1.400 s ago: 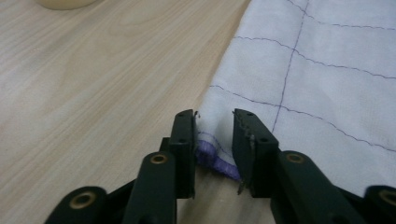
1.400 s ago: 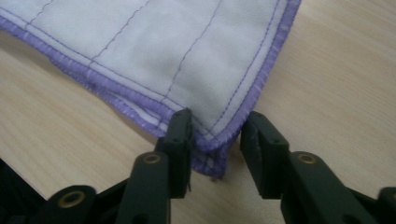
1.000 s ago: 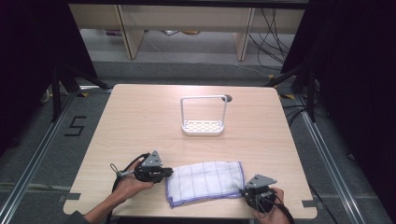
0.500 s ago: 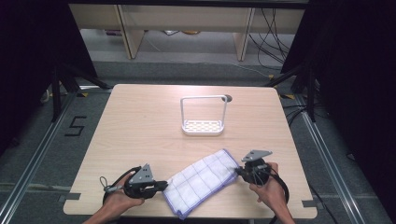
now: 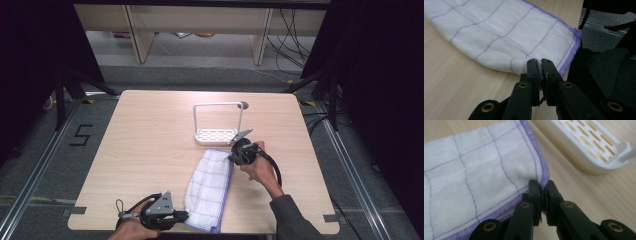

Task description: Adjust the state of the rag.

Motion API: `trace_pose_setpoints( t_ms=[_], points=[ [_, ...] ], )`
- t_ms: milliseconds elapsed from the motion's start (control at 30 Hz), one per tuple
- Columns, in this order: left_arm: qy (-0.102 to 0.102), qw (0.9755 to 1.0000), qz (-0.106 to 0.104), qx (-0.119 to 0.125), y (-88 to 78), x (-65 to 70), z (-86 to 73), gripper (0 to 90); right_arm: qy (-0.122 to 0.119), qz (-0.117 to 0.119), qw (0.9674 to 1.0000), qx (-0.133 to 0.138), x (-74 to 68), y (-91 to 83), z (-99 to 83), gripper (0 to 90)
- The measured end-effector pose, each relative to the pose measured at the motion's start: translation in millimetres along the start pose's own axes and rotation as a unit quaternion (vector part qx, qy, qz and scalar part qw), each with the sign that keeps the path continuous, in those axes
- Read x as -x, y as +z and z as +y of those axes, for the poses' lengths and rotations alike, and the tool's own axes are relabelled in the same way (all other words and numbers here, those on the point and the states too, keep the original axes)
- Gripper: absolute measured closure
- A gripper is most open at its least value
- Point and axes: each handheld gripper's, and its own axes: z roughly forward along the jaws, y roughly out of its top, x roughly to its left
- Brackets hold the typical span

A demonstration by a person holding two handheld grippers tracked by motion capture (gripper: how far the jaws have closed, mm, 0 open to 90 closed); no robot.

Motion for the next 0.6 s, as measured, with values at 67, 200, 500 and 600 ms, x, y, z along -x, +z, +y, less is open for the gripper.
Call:
trace_pose_setpoints(
  t_ms=[67, 200, 500, 600],
  points=[
    [0.0, 0.9999, -0.01, -0.006, 3.4, 3.0, 3.5, 84.5, -0.009, -0.002, 0.9999, -0.004, 2.1, 6.7, 5.9, 85.7],
    [0.005, 0.9999, -0.007, -0.007, 9.5, 4.3, 6.7, 84.4, -0.003, 0.0, 1.0, -0.009, 3.3, 16.8, 10.3, 85.0],
    [-0.018, 0.9995, -0.025, 0.002, 11.3, 5.3, 7.5, 76.8, 0.011, -0.004, 0.9999, -0.008, 7.6, 22.8, 11.4, 71.0],
    [-0.031, 0.9989, -0.032, 0.016, 5.8, 5.3, 11.4, 59.0, 0.03, -0.021, 0.9992, 0.013, 12.2, 15.0, 9.0, 58.8]
  ],
)
